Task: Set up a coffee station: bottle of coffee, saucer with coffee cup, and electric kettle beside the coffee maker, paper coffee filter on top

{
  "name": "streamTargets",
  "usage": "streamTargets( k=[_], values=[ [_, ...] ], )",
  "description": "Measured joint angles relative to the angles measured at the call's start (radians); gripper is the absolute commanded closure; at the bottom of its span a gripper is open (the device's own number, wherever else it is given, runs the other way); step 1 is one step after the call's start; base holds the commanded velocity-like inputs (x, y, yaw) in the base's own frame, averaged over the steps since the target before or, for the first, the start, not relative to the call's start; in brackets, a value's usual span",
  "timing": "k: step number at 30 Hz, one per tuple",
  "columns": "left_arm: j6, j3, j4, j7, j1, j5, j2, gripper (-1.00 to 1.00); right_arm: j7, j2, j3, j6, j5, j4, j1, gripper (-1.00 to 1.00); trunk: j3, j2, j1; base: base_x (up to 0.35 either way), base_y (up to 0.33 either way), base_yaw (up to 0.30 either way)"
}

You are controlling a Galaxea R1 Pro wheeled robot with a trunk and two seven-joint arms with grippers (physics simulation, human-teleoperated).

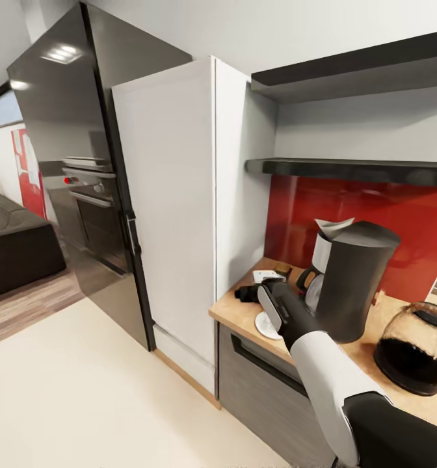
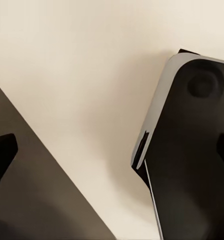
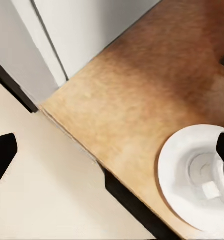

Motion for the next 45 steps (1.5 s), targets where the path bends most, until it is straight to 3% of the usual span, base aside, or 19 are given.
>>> streamTargets(
  k=[5,13,19,21,24,29,33,37,38,40,41,45],
  values=[
    [0.0,0.0,0.0,0.0,-0.005,0.0,0.001,-1.0,0.023,0.0,0.001,0.0,0.0,0.003,0.001,-1.0,0.0,0.0,0.0,-0.112,0.295,0.0],
    [-0.001,0.0,-0.001,0.0,-0.007,0.0,0.002,-1.0,0.17,0.0,0.002,0.0,-0.004,0.066,0.001,-1.0,0.0,0.0,0.0,-0.143,0.292,0.0],
    [-0.001,0.0,-0.001,0.0,-0.008,0.0,0.0,-1.0,0.296,0.0,0.002,0.0,-0.003,0.191,0.001,-1.0,0.0,0.0,0.0,-0.216,0.241,0.0],
    [-0.002,0.0,-0.001,0.0,-0.009,0.0,0.0,-1.0,0.403,0.0,0.002,0.0,-0.003,0.26,0.001,-1.0,0.0,-0.001,0.0,-0.062,0.061,0.0],
    [-0.002,0.0,-0.001,0.0,-0.009,0.001,0.0,-1.0,0.469,0.0,0.001,0.0,0.0,0.322,0.001,-1.0,0.0,0.0,0.0,-0.021,0.02,0.0],
    [-0.001,0.0,-0.001,0.0,-0.009,0.0,-0.002,-1.0,0.487,0.0,-0.001,-0.011,0.005,0.513,0.001,-1.0,0.0,0.0,0.0,-0.002,0.002,0.0],
    [0.0,-0.001,-0.001,0.0,-0.009,0.0,-0.002,-1.0,0.482,0.0,-0.003,-0.089,0.023,0.637,0.008,-1.0,0.0,0.0,0.0,0.0,0.0,0.0],
    [0.0,-0.002,0.0,-0.001,-0.008,0.0,-0.005,-1.0,0.472,0.0,-0.001,-0.182,0.064,0.672,0.109,-1.0,0.0,0.0,0.0,0.0,0.0,0.0],
    [0.0,-0.002,0.0,-0.001,-0.008,0.0,-0.006,-1.0,0.465,0.0,-0.001,-0.191,0.081,0.674,0.138,-1.0,0.0,0.0,0.0,0.0,0.0,0.0],
    [0.0,-0.004,0.0,-0.002,-0.008,0.0,-0.007,-1.0,0.409,0.0,0.0,-0.234,0.151,0.677,0.253,-1.0,0.0,0.0,0.0,0.0,0.0,0.0],
    [0.0,-0.004,0.0,-0.002,-0.008,0.0,-0.007,-1.0,0.4,0.0,-0.003,-0.245,0.157,0.677,0.265,-1.0,0.0,0.0,0.0,0.0,0.0,0.0],
    [-0.001,-0.005,0.0,-0.003,-0.007,0.0,-0.007,-1.0,0.314,-0.061,-0.001,-0.373,0.18,0.677,0.4,-1.0,0.0,0.0,0.0,0.0,0.0,0.0]
  ],
)
